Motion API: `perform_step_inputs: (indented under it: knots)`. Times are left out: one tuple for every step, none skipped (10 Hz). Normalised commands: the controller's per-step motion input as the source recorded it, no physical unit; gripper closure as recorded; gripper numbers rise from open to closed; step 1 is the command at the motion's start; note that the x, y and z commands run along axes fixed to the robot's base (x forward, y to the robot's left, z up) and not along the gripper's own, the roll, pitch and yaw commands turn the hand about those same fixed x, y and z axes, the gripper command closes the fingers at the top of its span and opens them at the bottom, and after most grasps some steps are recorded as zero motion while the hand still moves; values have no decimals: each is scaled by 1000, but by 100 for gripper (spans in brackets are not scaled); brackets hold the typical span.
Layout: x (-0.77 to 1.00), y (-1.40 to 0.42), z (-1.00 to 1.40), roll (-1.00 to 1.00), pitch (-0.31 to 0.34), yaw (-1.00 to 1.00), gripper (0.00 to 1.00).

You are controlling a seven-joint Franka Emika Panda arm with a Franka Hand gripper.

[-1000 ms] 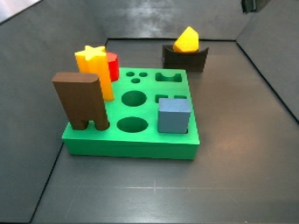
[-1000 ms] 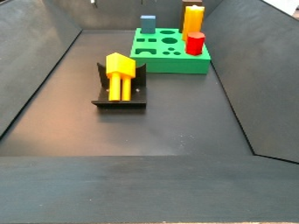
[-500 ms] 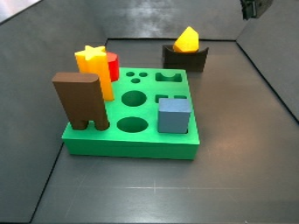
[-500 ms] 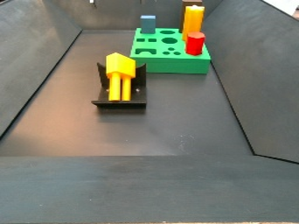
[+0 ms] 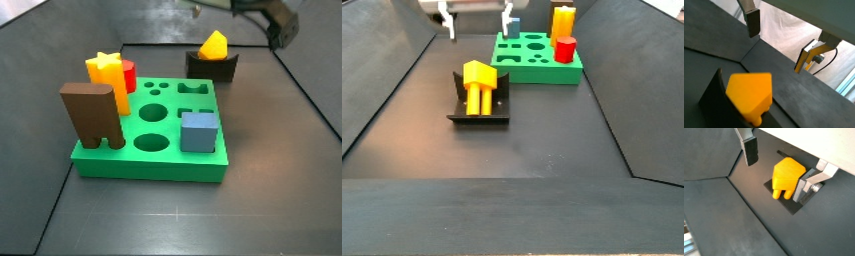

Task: Pick up the 3 prong object. Move up. Place the 3 prong object on the fixture. Regrasp the 3 prong object. Move to above the board. Insert the 3 prong object.
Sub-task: Regrasp the 3 prong object.

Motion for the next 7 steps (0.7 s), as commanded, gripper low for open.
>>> perform_step_inputs:
  knots:
    - [58, 50, -1000, 57, -169, -70, 0]
    - [58, 44, -1000, 48, -130, -102, 0]
    - [58, 44, -1000, 45, -107, -111, 0]
    - [61, 38, -1000, 42, -67, -111, 0]
    - [61, 33, -979, 42, -39, -106, 0]
    - [55, 22, -774, 36, -3, -87, 0]
    - [54, 13, -618, 37, 22, -67, 0]
